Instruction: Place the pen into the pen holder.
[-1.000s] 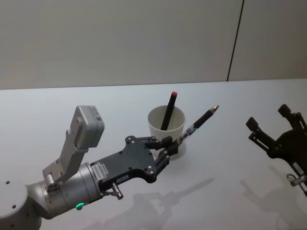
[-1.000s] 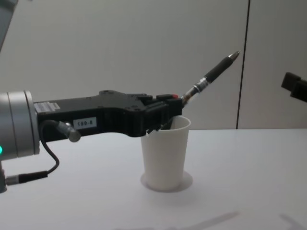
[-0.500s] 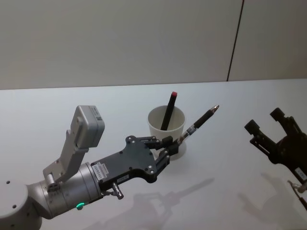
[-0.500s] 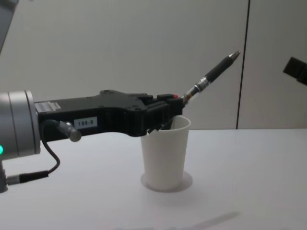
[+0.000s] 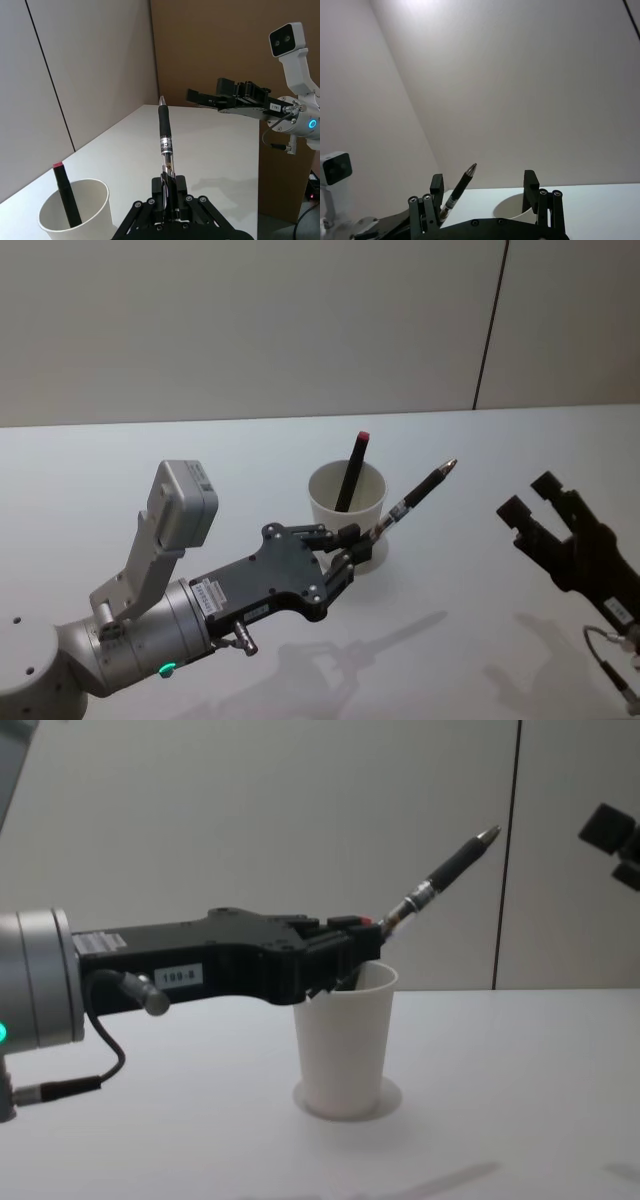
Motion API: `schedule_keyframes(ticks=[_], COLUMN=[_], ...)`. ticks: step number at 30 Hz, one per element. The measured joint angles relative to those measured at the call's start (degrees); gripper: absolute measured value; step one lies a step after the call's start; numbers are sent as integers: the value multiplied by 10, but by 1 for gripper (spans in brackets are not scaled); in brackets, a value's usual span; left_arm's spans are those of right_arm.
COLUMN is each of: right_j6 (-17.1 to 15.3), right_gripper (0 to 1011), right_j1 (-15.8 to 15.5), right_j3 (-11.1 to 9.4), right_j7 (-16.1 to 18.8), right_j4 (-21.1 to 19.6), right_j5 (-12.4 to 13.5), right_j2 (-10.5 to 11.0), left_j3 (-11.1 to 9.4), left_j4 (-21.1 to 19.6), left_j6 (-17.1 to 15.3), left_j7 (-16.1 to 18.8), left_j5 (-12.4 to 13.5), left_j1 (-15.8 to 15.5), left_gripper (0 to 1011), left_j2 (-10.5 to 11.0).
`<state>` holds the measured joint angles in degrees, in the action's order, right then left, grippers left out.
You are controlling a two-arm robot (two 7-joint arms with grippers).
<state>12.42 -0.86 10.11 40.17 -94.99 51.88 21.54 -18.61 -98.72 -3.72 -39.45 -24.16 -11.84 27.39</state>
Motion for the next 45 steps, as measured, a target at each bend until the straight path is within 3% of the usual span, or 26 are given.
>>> schedule_keyframes(ticks=[8, 15, 27, 45], right_j6=[-32, -57, -87, -91], right_gripper=[1002, 1002, 1002, 1002], right_j1=[19, 39, 74, 108], right_j3=[12, 25, 50, 70], right_j7=[36, 54, 75, 88], right_j4=[28, 59, 113, 158], right_j5=[40, 59, 71, 83], right_j2=[-17, -36, -71, -101], left_j3=[0, 0, 0, 0], left_j4=[0, 0, 0, 0], left_j6=[0, 0, 0, 0], left_j7=[0, 0, 0, 0], left_j5=[0, 0, 0, 0], left_j1=[0, 0, 0, 0], left_gripper=[169, 169, 169, 169], left_j2=[0, 0, 0, 0])
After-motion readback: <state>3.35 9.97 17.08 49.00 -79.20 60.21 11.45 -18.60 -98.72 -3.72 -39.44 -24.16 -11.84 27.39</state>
